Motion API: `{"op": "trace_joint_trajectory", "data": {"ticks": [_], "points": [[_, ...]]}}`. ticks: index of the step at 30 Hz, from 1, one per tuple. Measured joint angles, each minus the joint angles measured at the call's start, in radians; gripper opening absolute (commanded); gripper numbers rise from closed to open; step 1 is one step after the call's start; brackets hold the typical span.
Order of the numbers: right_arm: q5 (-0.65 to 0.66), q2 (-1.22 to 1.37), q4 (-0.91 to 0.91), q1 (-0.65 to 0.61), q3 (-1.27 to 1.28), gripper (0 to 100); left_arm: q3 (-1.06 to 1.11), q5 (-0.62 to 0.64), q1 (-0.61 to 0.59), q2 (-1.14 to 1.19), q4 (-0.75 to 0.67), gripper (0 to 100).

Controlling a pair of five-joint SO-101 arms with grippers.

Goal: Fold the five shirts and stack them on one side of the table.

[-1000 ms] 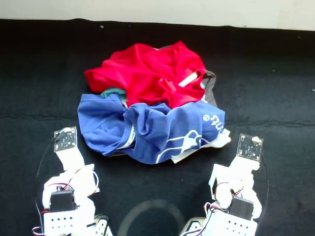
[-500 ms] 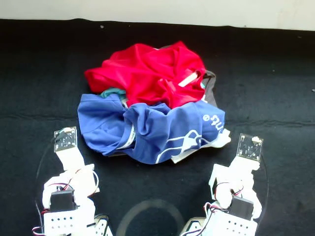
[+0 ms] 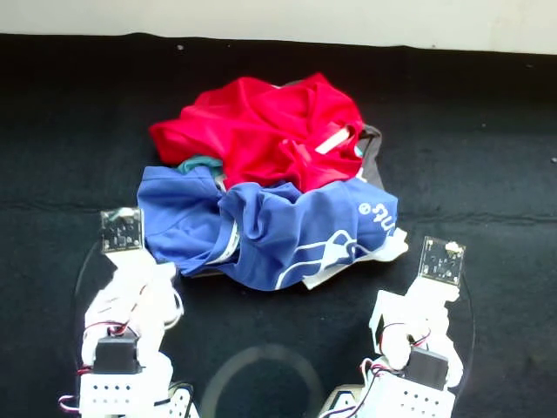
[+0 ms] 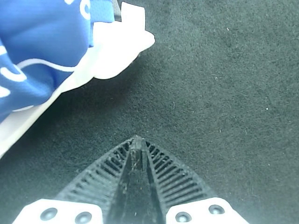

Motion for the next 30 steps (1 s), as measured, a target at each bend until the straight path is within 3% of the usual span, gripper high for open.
{"op": "trace_joint_trajectory", "data": {"ticks": [3,6,11,15,19,24,30], "points": [[0.0,0.0,0.0,0.0,0.0,0.7,0.0,0.0,0.0,0.0,-0.077,2],[0.0,0.0,0.0,0.0,0.0,0.7,0.0,-0.034,0.0,0.0,-0.075,9],[0.0,0.0,0.0,0.0,0.0,0.7,-0.094,-0.106,0.002,0.0,0.103,20],[0.0,0.0,0.0,0.0,0.0,0.7,-0.292,-0.107,0.002,0.0,0.261,20],[0.0,0.0,0.0,0.0,0.0,0.7,-0.43,-0.114,0.005,0.063,0.292,20],[0.0,0.0,-0.021,0.0,0.0,0.7,-0.64,-0.115,0.008,0.322,0.293,20],[0.0,0.0,-0.021,0.0,0.0,0.7,-0.941,-0.115,0.017,0.801,0.238,20]]}}
